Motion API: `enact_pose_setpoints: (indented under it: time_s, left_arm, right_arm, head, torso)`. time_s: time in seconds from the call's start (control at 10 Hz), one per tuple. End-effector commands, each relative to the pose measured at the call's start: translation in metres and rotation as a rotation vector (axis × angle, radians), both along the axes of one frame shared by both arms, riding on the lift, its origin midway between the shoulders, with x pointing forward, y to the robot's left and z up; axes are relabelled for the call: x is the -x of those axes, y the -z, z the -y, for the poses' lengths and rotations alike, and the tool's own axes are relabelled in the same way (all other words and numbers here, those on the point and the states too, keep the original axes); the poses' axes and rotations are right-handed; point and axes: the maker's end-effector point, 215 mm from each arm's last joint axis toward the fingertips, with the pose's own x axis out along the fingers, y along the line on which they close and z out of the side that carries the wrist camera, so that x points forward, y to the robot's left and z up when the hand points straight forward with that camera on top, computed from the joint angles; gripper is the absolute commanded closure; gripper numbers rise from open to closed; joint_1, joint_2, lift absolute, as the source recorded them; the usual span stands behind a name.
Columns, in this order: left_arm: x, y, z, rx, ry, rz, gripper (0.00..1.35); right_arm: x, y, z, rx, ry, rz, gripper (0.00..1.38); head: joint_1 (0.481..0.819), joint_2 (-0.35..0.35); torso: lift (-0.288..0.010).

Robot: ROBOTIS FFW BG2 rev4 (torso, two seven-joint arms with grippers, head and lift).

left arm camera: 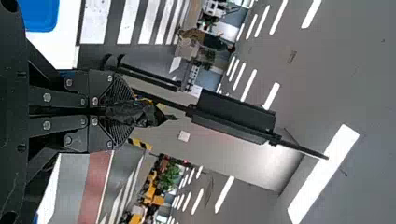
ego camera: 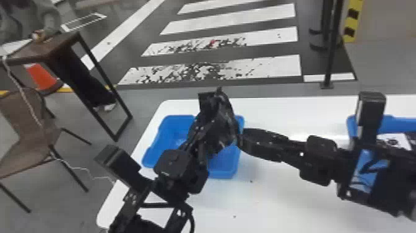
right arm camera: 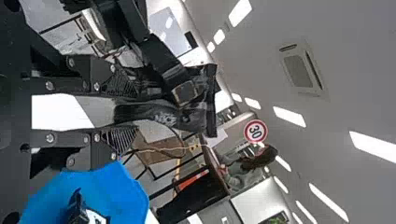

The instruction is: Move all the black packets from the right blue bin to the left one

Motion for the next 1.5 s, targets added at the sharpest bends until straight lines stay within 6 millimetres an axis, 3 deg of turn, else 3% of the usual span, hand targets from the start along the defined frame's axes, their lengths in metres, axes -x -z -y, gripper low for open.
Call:
enact_pose_setpoints:
  time_s: [0.0,0.1,0.4,0.5,0.6,0.7,0.9,1.1,1.3,1.4]
  left_arm:
    - [-0.010,-0.005,-0.019,-0.063,-0.061,0.029,1.21]
    - [-0.026,0.014,-0.037,-0.106,-0.115,0.012,1.21]
    - [-0.073,0.059,-0.077,-0.289,-0.246,-0.013,1.19]
    - [-0.079,0.071,-0.087,-0.316,-0.265,-0.035,0.80]
    - [-0.075,0.065,-0.096,-0.339,-0.288,-0.013,0.31]
    - [-0.067,0.049,-0.103,-0.338,-0.316,0.048,0.06]
    - [-0.046,0.019,-0.092,-0.219,-0.301,0.145,0.16]
    - [-0.006,-0.034,-0.078,-0.169,-0.280,0.238,0.16]
    - [0.017,-0.036,-0.056,-0.113,-0.230,0.203,0.16]
    - [0.023,-0.029,-0.049,-0.111,-0.213,0.172,0.16]
  right_arm:
    - [-0.003,0.005,0.003,-0.004,0.010,-0.016,0.30]
    - [-0.011,0.009,0.013,0.029,0.045,-0.007,0.11]
    - [-0.027,0.012,0.038,0.087,0.112,0.020,0.11]
    - [-0.032,0.012,0.045,0.099,0.131,0.031,0.11]
    - [-0.040,0.014,0.063,0.133,0.171,0.037,0.11]
    - [-0.053,0.019,0.091,0.188,0.235,0.052,0.11]
    - [-0.078,0.022,0.140,0.259,0.357,0.079,0.11]
    - [-0.104,0.011,0.210,0.375,0.611,0.151,0.12]
    - [-0.092,-0.002,0.284,0.481,0.899,0.166,0.13]
    - [-0.083,0.009,0.303,0.536,0.978,0.130,0.13]
  head:
    - [0.695,0.350]
    - [0.695,0.350]
    - [0.695,0.350]
    - [0.695,0.350]
    - [0.695,0.350]
    - [0.695,0.350]
    - [0.695,0.320]
    - [0.689,0.259]
    - [0.662,0.143]
    - [0.667,0.081]
  torso:
    - [-0.140]
    - [-0.140]
    - [-0.140]
    - [-0.140]
    - [-0.140]
    - [-0.140]
    - [-0.140]
    - [-0.140]
    - [-0.140]
    - [-0.140]
